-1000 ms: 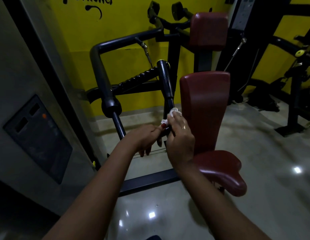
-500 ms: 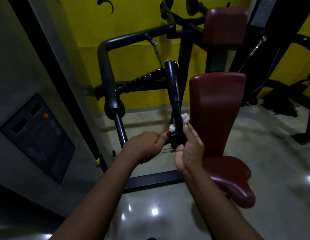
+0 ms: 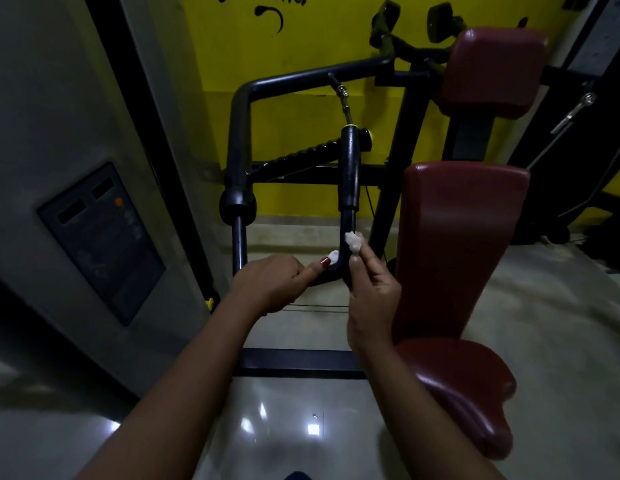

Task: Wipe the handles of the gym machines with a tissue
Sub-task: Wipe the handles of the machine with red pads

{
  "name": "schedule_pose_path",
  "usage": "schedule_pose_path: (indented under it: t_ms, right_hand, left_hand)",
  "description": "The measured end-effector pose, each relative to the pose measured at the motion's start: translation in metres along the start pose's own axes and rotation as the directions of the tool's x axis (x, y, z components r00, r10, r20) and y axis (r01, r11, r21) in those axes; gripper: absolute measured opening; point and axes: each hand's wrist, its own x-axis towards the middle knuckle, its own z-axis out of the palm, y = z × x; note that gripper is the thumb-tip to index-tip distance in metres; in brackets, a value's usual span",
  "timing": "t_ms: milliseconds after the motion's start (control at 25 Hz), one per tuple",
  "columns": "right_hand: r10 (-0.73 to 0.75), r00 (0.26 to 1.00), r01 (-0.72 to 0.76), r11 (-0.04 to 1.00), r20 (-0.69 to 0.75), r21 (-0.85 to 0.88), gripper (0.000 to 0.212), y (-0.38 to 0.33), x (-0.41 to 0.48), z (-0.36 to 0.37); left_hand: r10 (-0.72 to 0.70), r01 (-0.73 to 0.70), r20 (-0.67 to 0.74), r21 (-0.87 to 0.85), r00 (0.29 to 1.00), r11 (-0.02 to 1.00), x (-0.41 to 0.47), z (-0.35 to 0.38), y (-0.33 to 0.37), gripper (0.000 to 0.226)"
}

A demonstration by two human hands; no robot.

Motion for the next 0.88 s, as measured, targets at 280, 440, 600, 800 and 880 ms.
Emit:
schedule_pose_path:
  t_ms: [280,440,600,800,880]
  right_hand:
    - [-0.425,0.769,0.628,0.366,0.477,-0.687,0.045,0.008,0.021,-0.004]
    - [-0.398,0.602,0.77,0.062,0.692,-0.635,0.045,0.004,0.026,-0.008]
    - [-0.302,0.732,0.638,-0.011,0.611,-0.77,0.052,0.0,0.035,0.021]
    - [-0.472,0.681,0.709,0.237,0.559,-0.664,0.036,0.024,-0.004,-0.008]
    - [-0.543,0.732,0.668,0.45,0.412,-0.593,0.037,0.029,-0.011,-0.014]
  left_hand:
    - [-0.065,0.066,-0.055,0.021,0.996,0.998,0.003,0.002,0.008,0.058]
    - [-0.06,0.062,-0.07,0.026,0.996,0.998,0.003,0.003,0.007,0.047]
    - [-0.099,0.099,-0.084,-0.002,0.992,0.995,0.003,0.003,0.005,0.057]
    - [-0.102,0.103,-0.099,0.009,0.99,0.995,0.003,0.005,0.005,0.045]
    - [-0.106,0.107,-0.097,0.013,0.99,0.994,0.004,0.006,0.004,0.044]
